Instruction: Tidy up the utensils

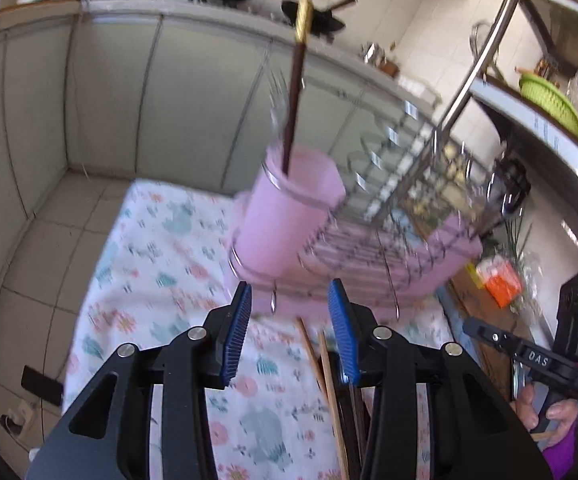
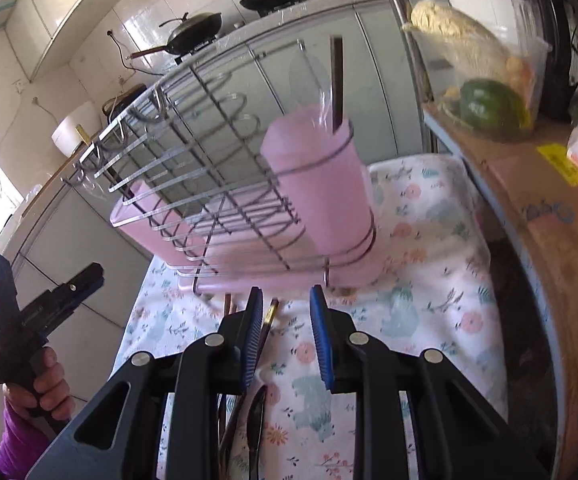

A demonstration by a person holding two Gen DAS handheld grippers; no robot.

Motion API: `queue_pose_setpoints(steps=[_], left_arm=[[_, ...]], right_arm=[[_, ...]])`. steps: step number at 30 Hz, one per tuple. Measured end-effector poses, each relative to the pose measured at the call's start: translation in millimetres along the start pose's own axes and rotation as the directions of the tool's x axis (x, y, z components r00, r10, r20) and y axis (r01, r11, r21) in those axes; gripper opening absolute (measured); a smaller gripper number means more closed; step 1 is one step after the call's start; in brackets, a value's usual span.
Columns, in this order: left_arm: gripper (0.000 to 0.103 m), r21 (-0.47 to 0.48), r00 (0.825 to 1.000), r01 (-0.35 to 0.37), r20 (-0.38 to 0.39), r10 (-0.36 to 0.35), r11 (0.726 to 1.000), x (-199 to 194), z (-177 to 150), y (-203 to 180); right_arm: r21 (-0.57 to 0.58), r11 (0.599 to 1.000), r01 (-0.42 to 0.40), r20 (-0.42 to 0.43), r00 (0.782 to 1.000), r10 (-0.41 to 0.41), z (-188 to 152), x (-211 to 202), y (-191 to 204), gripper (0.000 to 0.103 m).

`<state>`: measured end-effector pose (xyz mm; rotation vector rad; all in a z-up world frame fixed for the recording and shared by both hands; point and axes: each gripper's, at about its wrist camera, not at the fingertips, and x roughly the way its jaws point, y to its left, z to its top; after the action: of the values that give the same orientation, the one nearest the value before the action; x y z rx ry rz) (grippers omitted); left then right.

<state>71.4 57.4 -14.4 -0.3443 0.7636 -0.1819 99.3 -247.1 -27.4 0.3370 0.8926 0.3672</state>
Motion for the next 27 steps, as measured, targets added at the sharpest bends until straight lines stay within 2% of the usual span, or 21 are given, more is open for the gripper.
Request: queue_pose_setpoints(steps=[2,4,7,12,15,18,21,23,24,27], left_arm=[[0.04,-0.004,0.997,0.021,-0.076,-0.021,1.0,14,-6,-4],[0.031,-0.011,0.989,0.04,-0.143,-0.041,0.999,29,-14,-10],[0.022,-0.008,0.964,0.042,-0.264,-0.043,0.999,57,-21,-23],[0.02,0.046,0.929,0.015,-0.37,0.003,0.999,95,-24,-46],[0.02,0.09,0.92,-0.027,-0.388,0.06,0.996,111,-24,-53],[0.02,0.12,0.902,-0.074,-0.416,0.118,0.99,127,-29,-55],[0.02,0.142,0.891,-0.089,-0.431,0.143,0.986,135,-34,-55],[0.018,0.157,0.893,-0.101,-0.42,0.159,0.982,138,-35,-56],[0.007,0.159,0.895,-0.098,-0.417,0.156,0.982,139,-35,-56],[0.006,0.121,0.894,-0.086,-0.428,0.13,0.989,138,-35,-52]], right_arm=[[0.008,1.0,-0.009,-0.026,1.0,0.009,-6,5,-1,0.024],[0.012,1.0,-0.013,-0.05,0.999,0.013,-11,11,-3,0.024],[0.024,0.999,-0.03,-0.081,0.996,0.032,-16,18,-6,0.023],[0.046,0.998,-0.041,-0.107,0.993,0.046,-20,27,-12,0.023],[0.055,0.998,-0.043,-0.109,0.993,0.049,-21,27,-16,0.023],[0.065,0.997,-0.051,-0.118,0.991,0.058,-21,30,-20,0.023],[0.062,0.997,-0.056,-0.129,0.99,0.063,-22,35,-19,0.023],[0.065,0.996,-0.059,-0.141,0.988,0.068,-23,40,-20,0.023],[0.068,0.996,-0.062,-0.147,0.987,0.071,-23,43,-19,0.023],[0.072,0.995,-0.071,-0.168,0.982,0.083,-23,50,-18,0.023]])
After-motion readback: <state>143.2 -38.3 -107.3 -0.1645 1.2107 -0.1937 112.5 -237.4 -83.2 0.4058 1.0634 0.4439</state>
